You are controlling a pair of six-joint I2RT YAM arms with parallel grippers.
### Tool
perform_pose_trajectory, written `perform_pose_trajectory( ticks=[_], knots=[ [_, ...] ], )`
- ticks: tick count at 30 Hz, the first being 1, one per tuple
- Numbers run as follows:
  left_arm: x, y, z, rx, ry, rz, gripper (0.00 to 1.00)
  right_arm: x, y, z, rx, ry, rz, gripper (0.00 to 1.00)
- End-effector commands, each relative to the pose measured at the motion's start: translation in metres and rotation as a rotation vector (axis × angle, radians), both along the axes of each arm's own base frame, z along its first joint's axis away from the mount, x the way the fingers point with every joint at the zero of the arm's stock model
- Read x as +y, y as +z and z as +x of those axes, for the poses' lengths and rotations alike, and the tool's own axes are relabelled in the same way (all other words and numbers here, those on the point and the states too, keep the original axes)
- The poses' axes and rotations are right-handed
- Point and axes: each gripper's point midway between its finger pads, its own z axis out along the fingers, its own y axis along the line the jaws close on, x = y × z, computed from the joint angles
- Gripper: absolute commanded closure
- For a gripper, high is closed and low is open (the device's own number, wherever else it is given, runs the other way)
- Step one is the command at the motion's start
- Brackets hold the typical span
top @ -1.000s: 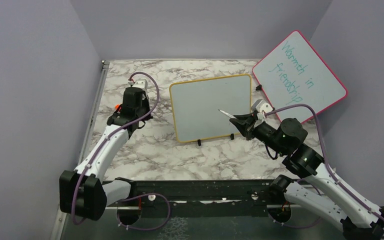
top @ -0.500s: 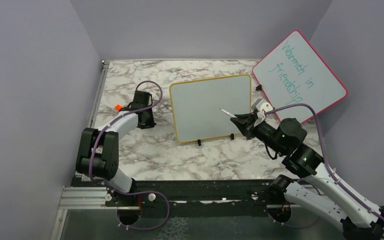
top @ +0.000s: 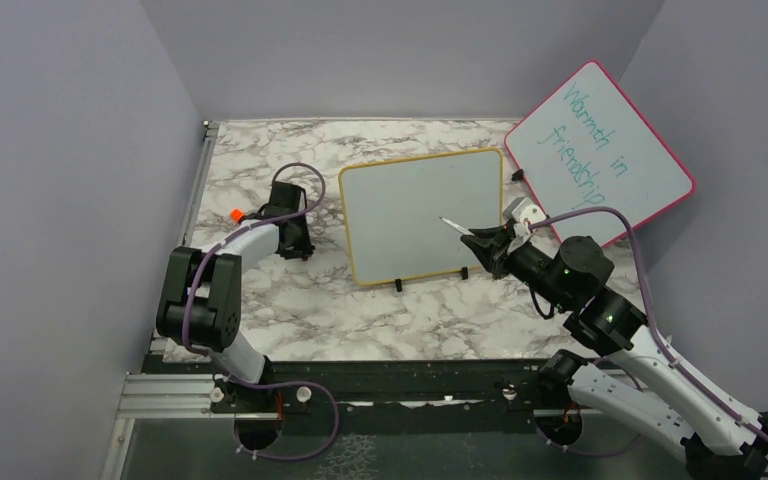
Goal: Write a sentence on the whiteboard
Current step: Place the pen cap at the center of the board.
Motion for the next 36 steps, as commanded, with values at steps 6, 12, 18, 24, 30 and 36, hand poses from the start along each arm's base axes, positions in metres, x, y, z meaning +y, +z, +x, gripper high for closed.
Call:
perform_pose_trajectory(
  ticks=[6,12,18,24,30,36],
  knots=[
    [0.008,0.013,-0.006,-0.018,0.015,0.023,0.61,-0.003,0.002,0.003,-0.002,-0.023,0.006,1.00],
    [0.008,0.064,0.012,-0.180,-0.016,0.017,0.39,-0.003,0.000,0.003,0.012,-0.026,-0.009,1.00],
    [0.006,0.127,0.031,-0.385,-0.076,-0.049,0.04,-0.002,0.000,0.003,0.022,-0.019,-0.012,0.99],
    [-0.003,0.183,0.044,-0.579,-0.167,-0.186,0.01,0.002,-0.001,0.006,0.042,-0.015,-0.039,1.00],
    [-0.030,0.235,0.047,-0.738,-0.361,-0.424,0.01,0.008,-0.003,0.011,0.057,-0.006,-0.062,1.00],
    [-0.061,0.268,0.051,-0.756,-0.597,-0.576,0.03,0.016,-0.003,0.015,0.066,0.016,-0.082,0.99]
  ],
)
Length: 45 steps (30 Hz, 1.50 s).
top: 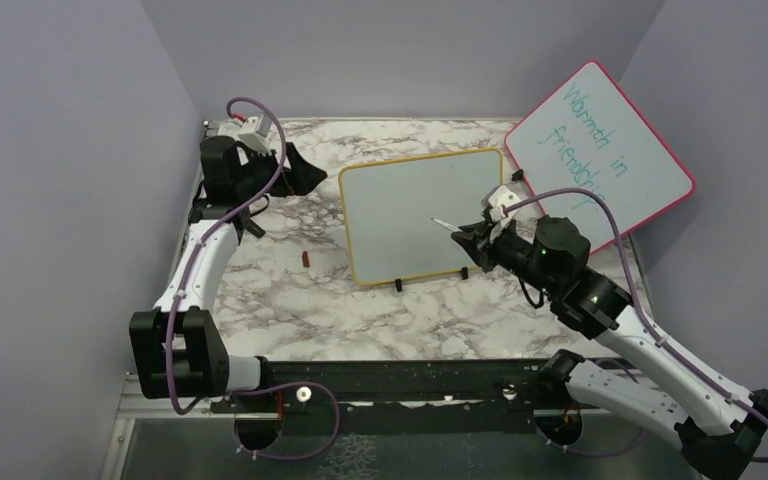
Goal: Write a sentence on the whiteboard
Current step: Place the pen cap at the center of the board, then write a sentence on the whiteboard.
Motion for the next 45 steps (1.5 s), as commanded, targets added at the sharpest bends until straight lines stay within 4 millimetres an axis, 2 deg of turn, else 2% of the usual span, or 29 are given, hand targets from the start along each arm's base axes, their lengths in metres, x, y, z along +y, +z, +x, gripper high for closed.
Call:
perform_pose_trajectory(
  ticks=[1,7,10,15,21,23,27,30,34,37,45],
  knots=[
    [-0.039,0.052,-0.003,-0.130,-0.324,-0.102,0.04,0.004,0.014,0.001,-0.017,0.020,-0.003,0.99],
    [-0.061,0.064,0.007,-0.125,-0.475,-0.140,0.11,0.011,0.013,0.004,-0.016,0.042,-0.021,1.00],
    [-0.085,0.064,0.004,-0.105,-0.581,-0.140,0.17,0.014,0.014,0.005,-0.014,0.056,-0.025,1.00],
    [-0.100,0.051,0.012,-0.060,-0.645,-0.115,0.26,0.019,0.014,0.006,-0.011,0.072,-0.036,1.00],
    [-0.116,0.029,0.009,-0.001,-0.724,-0.091,0.38,0.022,0.015,0.009,-0.013,0.079,-0.045,1.00],
    [-0.119,0.025,0.008,0.011,-0.730,-0.092,0.42,0.023,0.014,0.009,-0.013,0.086,-0.048,1.00],
    [-0.121,0.022,0.004,0.019,-0.750,-0.092,0.57,0.026,0.012,0.009,-0.012,0.099,-0.052,1.00],
    [-0.121,0.023,0.000,0.023,-0.756,-0.090,0.63,0.028,0.010,0.009,-0.004,0.110,-0.055,0.99],
    [-0.122,0.026,-0.006,0.000,-0.779,-0.087,0.81,0.030,0.009,0.008,-0.003,0.123,-0.057,1.00],
    [-0.121,0.025,-0.011,-0.002,-0.779,-0.083,0.90,0.031,0.008,0.007,-0.004,0.133,-0.064,1.00],
    [-0.114,0.013,-0.026,-0.014,-0.738,-0.020,0.98,0.034,0.004,0.008,0.001,0.146,-0.075,1.00]
  ],
)
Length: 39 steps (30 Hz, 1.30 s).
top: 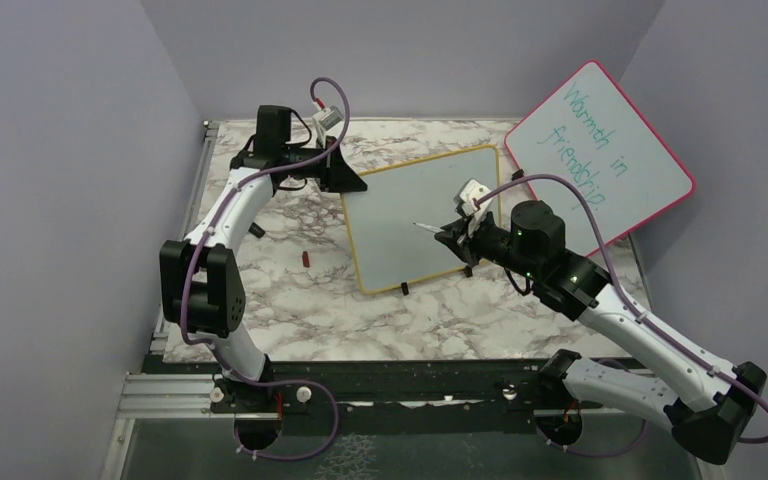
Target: Write a sentence on the whiteboard
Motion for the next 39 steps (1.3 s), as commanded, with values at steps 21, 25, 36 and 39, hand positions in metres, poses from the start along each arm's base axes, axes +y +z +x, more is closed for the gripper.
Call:
perform_pose_trajectory(
  ticks=[21,25,36,39],
  knots=[
    [0.021,-0.026,-0.026,-0.116,0.133,0.130,1.00,0.015,0.027,0.005,-0.070,-0.003,0.040,1.00],
    [0.025,-0.029,-0.019,-0.112,0.195,0.146,1.00,0.017,0.028,0.006,-0.061,-0.043,0.028,1.00],
    [0.028,-0.039,-0.016,-0.056,0.277,0.141,1.00,0.030,0.020,0.009,-0.061,-0.150,-0.041,1.00],
    [0.029,-0.041,-0.017,-0.062,0.284,0.149,1.00,0.038,0.019,0.004,-0.060,-0.147,-0.045,0.99]
  ],
)
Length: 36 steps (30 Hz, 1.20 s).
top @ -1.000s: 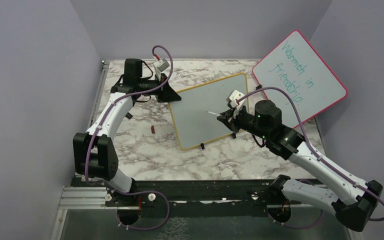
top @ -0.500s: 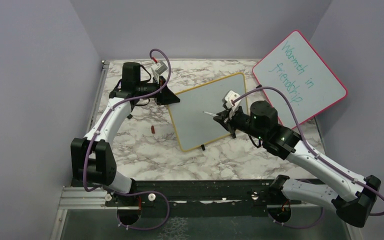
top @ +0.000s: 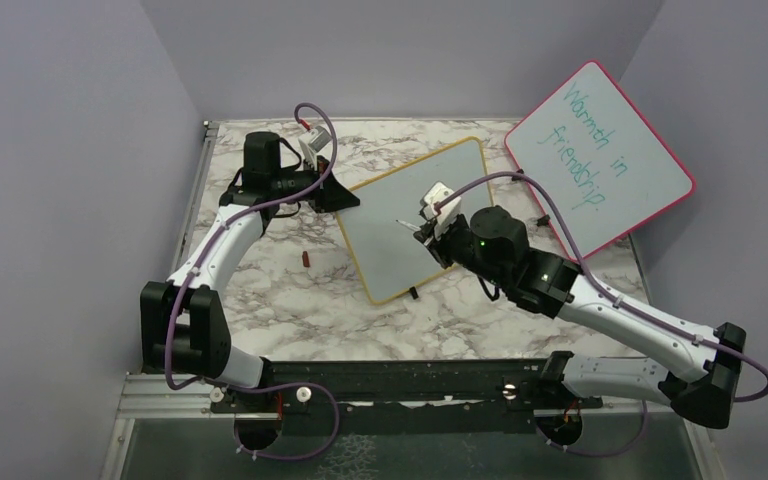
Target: Write a sentence on the whiteboard
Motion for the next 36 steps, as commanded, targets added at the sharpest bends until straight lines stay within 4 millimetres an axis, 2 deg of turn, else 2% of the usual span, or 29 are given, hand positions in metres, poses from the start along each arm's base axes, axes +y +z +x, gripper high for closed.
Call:
perform_pose_trajectory(
  ticks=[1,9,14,26,31,36],
  knots=[
    [0.013,-0.025,0.014,-0.015,0.114,0.101,1.00,0.005,0.013,0.000,-0.026,-0.053,0.016,0.99],
    [0.009,-0.022,0.012,-0.024,0.092,0.100,1.00,0.023,0.006,-0.013,-0.041,-0.048,-0.021,0.99],
    [0.010,-0.027,0.013,-0.004,0.100,0.109,1.00,0.039,0.008,-0.018,-0.053,-0.037,-0.016,1.00],
    [0.012,-0.029,0.014,-0.006,0.109,0.122,1.00,0.070,0.011,-0.002,-0.097,-0.091,0.025,1.00],
    [0.014,-0.033,0.017,0.004,0.123,0.137,1.00,0.083,0.017,0.002,-0.117,-0.083,0.063,1.00],
    [0.014,-0.033,0.017,0.005,0.120,0.136,1.00,0.095,0.012,0.008,-0.117,-0.091,0.041,1.00]
  ],
)
